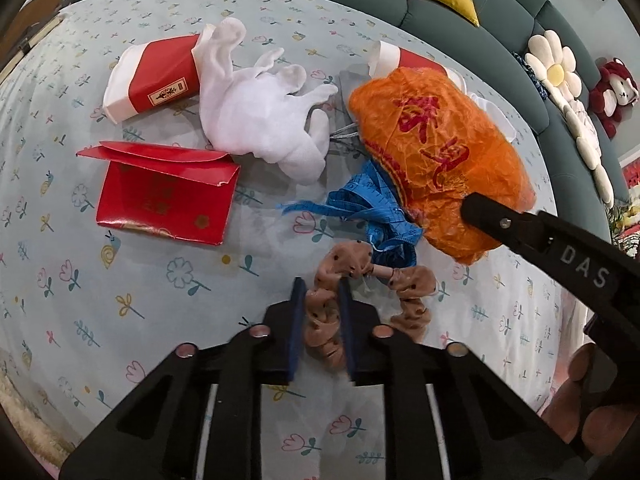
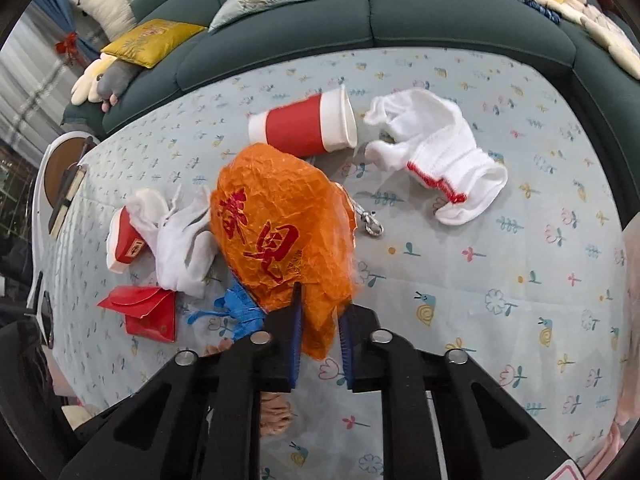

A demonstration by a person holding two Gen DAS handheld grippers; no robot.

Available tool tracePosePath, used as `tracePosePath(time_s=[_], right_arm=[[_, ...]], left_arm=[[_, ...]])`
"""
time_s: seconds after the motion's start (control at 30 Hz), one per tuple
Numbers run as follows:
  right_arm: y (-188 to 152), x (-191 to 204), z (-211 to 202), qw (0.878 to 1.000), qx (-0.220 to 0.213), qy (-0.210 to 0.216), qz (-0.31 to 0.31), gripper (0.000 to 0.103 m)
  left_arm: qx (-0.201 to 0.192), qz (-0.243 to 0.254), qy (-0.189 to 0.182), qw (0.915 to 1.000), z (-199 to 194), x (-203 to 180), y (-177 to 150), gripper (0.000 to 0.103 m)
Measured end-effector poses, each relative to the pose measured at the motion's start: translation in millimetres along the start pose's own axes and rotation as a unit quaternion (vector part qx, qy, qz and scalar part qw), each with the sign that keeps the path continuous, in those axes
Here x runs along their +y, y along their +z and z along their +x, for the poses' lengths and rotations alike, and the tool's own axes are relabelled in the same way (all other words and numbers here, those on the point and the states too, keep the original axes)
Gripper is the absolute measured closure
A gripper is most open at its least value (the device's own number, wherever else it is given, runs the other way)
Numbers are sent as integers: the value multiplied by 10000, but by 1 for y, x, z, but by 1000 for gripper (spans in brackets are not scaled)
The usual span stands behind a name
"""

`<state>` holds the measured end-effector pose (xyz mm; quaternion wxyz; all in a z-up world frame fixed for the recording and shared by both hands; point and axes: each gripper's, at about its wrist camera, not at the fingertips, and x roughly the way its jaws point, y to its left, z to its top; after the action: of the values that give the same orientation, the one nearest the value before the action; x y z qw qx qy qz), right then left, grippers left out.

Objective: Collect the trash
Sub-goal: 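Carry the scrunchie and orange bag over the bin and release both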

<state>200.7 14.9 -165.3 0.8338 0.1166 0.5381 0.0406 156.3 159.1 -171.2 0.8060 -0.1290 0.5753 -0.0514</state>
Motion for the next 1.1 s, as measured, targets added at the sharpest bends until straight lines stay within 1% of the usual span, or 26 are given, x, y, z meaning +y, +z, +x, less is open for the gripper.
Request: tracePosePath(time_s=[0.17, 0.43, 0.73, 0.9, 1.1], right_arm=[[0, -2, -24, 9995, -288, -65, -95, 94], [3, -21, -76, 9963, -844, -129, 26, 94], [-2, -59, -129, 9907, -1292, -192, 372, 94], [-14, -88, -153, 9871, -1465, -248, 600, 94], [-35, -137, -181, 9807, -1646, -375, 986, 94]], left_arm=[[-140, 91, -13, 9999, -16, -8, -4, 92], [-437, 339, -157, 9983, -49, -32, -5, 93], [-787, 784, -272, 9934, -82, -86, -3, 93], [-967, 1195, -340, 9875, -98, -129, -9, 93], [-1089, 1651, -449, 9792, -109, -178, -21, 93]])
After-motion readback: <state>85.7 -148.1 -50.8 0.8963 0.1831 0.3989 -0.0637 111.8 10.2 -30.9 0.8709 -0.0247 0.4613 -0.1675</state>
